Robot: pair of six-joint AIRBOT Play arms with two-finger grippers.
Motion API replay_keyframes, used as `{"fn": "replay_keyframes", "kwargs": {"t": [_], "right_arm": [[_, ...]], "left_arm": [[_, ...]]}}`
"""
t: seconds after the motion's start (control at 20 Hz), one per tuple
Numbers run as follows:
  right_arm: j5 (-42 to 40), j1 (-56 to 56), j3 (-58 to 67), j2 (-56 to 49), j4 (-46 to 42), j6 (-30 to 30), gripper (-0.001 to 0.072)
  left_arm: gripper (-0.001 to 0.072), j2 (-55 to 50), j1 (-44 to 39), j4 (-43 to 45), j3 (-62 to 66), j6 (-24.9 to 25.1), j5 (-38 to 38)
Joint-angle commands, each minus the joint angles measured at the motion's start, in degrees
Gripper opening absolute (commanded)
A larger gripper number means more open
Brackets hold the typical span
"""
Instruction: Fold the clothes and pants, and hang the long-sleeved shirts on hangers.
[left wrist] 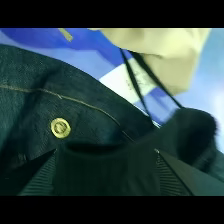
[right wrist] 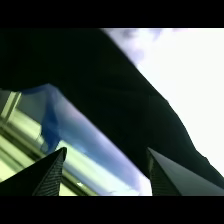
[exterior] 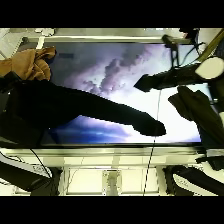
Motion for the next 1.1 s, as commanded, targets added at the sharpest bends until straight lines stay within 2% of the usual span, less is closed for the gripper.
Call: {"fn": "replay_keyframes", "kwargs": {"t": [0.0, 0.15, 0.35, 0.4, 0.45, 0.55, 0.65, 0.75, 0.8, 1.05], "right_arm": [[-1.5, 5.8, -0.2, -4.0, -1.9, 3.1, 0.0559], [-1.6, 6.6, -0.2, -6.4, -2.4, 4.9, 0.0559], [-1.7, 6.6, -0.2, -7.5, -2.4, 5.5, 0.0559], [-1.9, 6.6, -0.2, -7.5, -2.4, 5.8, 0.0559], [-2.0, 6.6, -0.2, -7.5, -2.4, 6.4, 0.0559], [-2.2, 6.6, -0.2, -7.5, -2.4, 6.6, 0.0559], [-2.2, 6.6, -0.2, -7.5, -2.4, 6.6, 0.0559], [-2.2, 6.6, -0.2, -7.5, -2.4, 6.6, 0.0559], [-2.2, 6.6, -0.2, -7.5, -2.4, 6.5, 0.0559], [-2.3, 6.6, -0.2, -7.5, -2.5, 6.5, 0.0559]], "left_arm": [[0.071, -3.6, 0.7, -1.2, 0.0, 6.2, 3.2], [0.0705, -3.9, 0.6, -1.9, 0.0, 12.7, 0.1], [0.0693, -4.0, 0.4, -11.1, 0.0, 23.2, -5.4], [0.0619, -4.0, 0.4, -11.5, 0.0, 23.7, -5.9], [0.0607, -4.0, 0.4, -11.5, 0.0, 23.7, -6.5], [0.0607, -3.9, 0.4, -11.5, 0.0, 24.1, -9.0], [0.0608, -3.9, 0.4, -11.5, 0.0, 27.9, -13.1], [0.0622, -3.9, 0.5, -11.5, 0.0, 29.2, -16.3], [0.0659, -3.9, 0.5, -11.5, 0.0, 29.2, -16.9], [0.066, -3.9, 1.2, -11.2, 0.0, 29.2, -19.2]]}}
